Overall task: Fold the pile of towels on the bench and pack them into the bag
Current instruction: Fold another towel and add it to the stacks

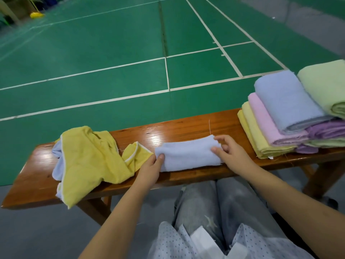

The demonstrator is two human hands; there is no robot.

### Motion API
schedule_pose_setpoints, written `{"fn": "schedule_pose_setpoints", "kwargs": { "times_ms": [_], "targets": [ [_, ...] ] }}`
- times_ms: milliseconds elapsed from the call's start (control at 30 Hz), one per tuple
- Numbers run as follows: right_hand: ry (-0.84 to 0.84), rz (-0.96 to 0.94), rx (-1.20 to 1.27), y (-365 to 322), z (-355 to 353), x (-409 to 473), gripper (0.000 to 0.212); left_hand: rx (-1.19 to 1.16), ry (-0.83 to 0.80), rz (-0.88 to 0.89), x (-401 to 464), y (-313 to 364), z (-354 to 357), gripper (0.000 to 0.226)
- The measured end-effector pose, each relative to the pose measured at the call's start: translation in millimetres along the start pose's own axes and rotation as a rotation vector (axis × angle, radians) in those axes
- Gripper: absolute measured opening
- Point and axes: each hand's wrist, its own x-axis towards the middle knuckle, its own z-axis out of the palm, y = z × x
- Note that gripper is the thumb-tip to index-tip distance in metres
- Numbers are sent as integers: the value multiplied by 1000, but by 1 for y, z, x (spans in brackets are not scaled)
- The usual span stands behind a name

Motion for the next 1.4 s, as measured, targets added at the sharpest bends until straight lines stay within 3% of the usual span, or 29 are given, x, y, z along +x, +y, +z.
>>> {"fn": "schedule_pose_setpoints", "kwargs": {
  "times_ms": [133,300,500,733,867,1067,1133,1267,1400],
  "targets": [
    [109,100,22,0,10,12,46,111,68,-90,19,8,7,47],
    [52,57,-68,9,18,6,62,251,85,-140,34,7,6,50],
    [240,110,-246,5,32,7,58,501,135,-143,39,13,14,45],
    [219,215,-252,1,32,-2,63,511,212,-125,40,13,18,37],
    [180,287,-184,-4,29,-9,65,394,324,-116,38,12,17,33],
    [171,396,27,-4,38,-25,67,-47,550,-29,-9,8,18,18],
    [172,420,156,-3,47,-31,66,-143,481,-97,-27,0,27,24],
    [157,443,329,-5,58,-39,61,-159,133,-326,-48,-16,49,42],
    [100,420,352,-12,63,-50,39,-706,-33,-468,-54,-11,58,39]
  ]
}}
